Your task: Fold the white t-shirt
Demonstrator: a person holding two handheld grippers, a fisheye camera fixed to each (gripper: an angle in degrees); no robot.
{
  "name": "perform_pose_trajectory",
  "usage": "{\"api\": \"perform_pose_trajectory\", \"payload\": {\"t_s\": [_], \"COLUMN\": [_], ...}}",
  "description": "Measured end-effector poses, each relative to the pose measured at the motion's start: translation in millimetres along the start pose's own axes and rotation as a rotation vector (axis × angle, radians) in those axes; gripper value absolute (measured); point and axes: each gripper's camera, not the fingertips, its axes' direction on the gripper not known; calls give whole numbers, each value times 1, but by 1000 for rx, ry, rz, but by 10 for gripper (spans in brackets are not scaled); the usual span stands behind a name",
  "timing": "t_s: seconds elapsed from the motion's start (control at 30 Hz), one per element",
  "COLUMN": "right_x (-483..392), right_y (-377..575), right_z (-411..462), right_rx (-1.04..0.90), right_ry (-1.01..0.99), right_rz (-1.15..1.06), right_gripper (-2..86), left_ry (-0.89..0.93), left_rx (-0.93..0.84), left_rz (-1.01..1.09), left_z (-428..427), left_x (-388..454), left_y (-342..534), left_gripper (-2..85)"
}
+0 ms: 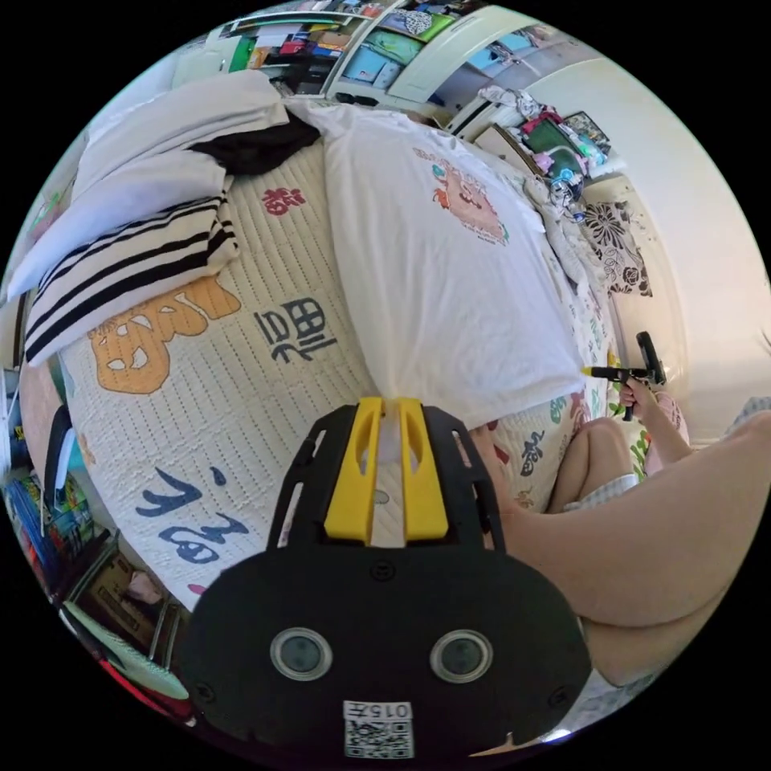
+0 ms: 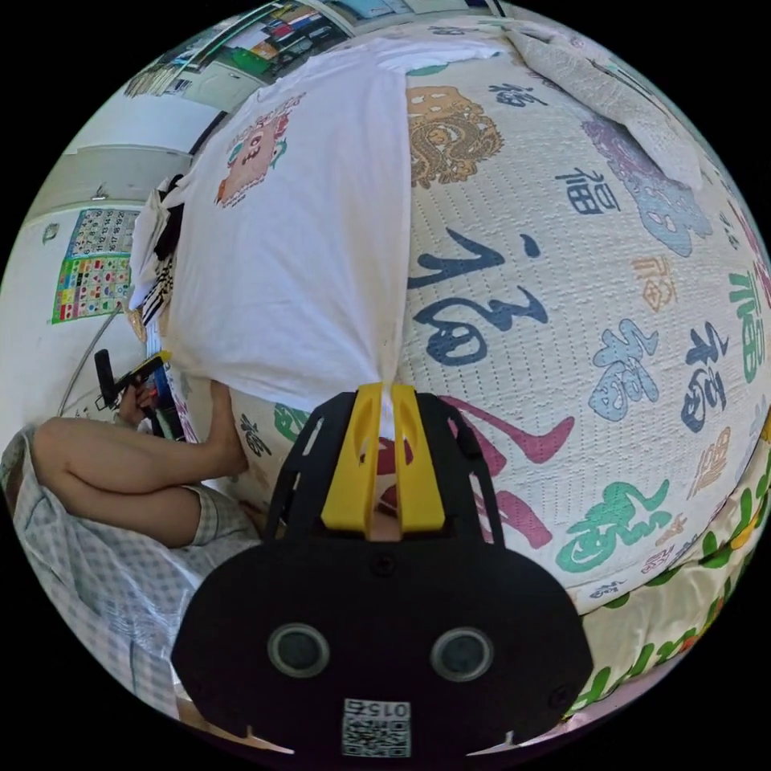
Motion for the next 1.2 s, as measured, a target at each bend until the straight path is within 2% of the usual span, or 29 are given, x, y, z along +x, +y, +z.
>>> {"api": "perform_pose_trajectory", "payload": {"t_s": [0.1,0.17,0.33,0.47,0.6,0.83,0.93,0.97,1.0,1.07,1.13,1.2], "right_x": [-10,-19,-55,-69,-90,-149,-172,-182,-191,-205,-223,-250], "right_y": [-7,-11,-15,-17,-29,-39,-50,-56,-65,-81,-100,-129], "right_z": [29,34,40,40,70,91,101,102,97,72,32,-24], "right_rx": [-89,-103,-179,-141,-140,-167,-237,-319,-405,-432,-369,-234], "right_ry": [42,75,167,187,255,463,544,553,538,519,518,679], "right_rz": [4,2,-83,-34,8,-79,-105,-160,-205,-236,-244,-249], "right_gripper": [62,50,-5,-8,-4,-3,-3,-3,-3,-4,-5,-6], "left_ry": [9,-21,90,-30,-209,-244,-255,-253,-242,-216,-178,-72], "left_rx": [-119,-74,-113,-93,-144,-133,-123,-122,-121,-122,-136,-156], "left_rz": [-2,-33,-39,72,199,282,304,303,288,269,260,229], "left_z": [29,30,30,22,58,71,76,78,79,80,77,64], "left_x": [-7,-11,-14,3,15,27,31,32,31,29,26,17], "left_y": [10,17,24,29,34,38,39,38,37,35,32,29], "left_gripper": [70,49,4,1,2,-2,-3,-2,-2,1,4,5]}}
